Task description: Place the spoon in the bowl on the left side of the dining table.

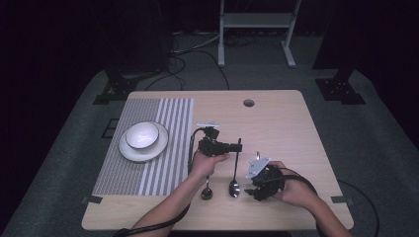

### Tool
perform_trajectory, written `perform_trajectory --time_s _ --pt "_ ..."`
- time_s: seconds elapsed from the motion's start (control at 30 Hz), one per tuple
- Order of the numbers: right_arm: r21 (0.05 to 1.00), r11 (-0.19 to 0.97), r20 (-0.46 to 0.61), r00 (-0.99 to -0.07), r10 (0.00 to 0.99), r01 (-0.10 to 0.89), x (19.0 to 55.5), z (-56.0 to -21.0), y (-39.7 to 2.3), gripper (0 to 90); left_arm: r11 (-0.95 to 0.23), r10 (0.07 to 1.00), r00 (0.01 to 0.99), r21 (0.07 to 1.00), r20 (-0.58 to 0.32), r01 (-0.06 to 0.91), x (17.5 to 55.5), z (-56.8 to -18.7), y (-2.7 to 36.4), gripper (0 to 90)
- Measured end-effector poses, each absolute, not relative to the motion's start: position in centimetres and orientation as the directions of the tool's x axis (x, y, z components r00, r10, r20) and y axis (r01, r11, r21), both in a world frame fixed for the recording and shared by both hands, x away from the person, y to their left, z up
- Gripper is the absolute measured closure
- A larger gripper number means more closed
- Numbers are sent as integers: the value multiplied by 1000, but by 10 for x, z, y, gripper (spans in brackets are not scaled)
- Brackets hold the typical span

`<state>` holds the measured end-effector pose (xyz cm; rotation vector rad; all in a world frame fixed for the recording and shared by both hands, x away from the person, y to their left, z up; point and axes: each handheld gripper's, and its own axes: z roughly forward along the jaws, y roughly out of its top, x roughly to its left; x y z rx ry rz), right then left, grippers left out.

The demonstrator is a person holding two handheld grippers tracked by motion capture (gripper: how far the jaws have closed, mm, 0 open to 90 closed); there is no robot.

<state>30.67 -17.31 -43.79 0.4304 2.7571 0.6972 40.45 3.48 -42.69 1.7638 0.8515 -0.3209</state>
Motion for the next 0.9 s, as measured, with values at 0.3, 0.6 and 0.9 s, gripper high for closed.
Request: perform_trajectory --time_s 0.3,0.6,0.9 --pt "528 807 -145 -908 394 266 307 -434 -188 349 -149 382 727 738 -571 658 405 -419 36 895" --pt "552 773 -105 -893 437 313 307 -431 -201 337 -154 386 749 763 -539 628 409 -402 40 894" --pt "587 721 -68 -866 496 367 309 -427 -217 314 -146 403 755 779 -517 610 414 -389 50 894"
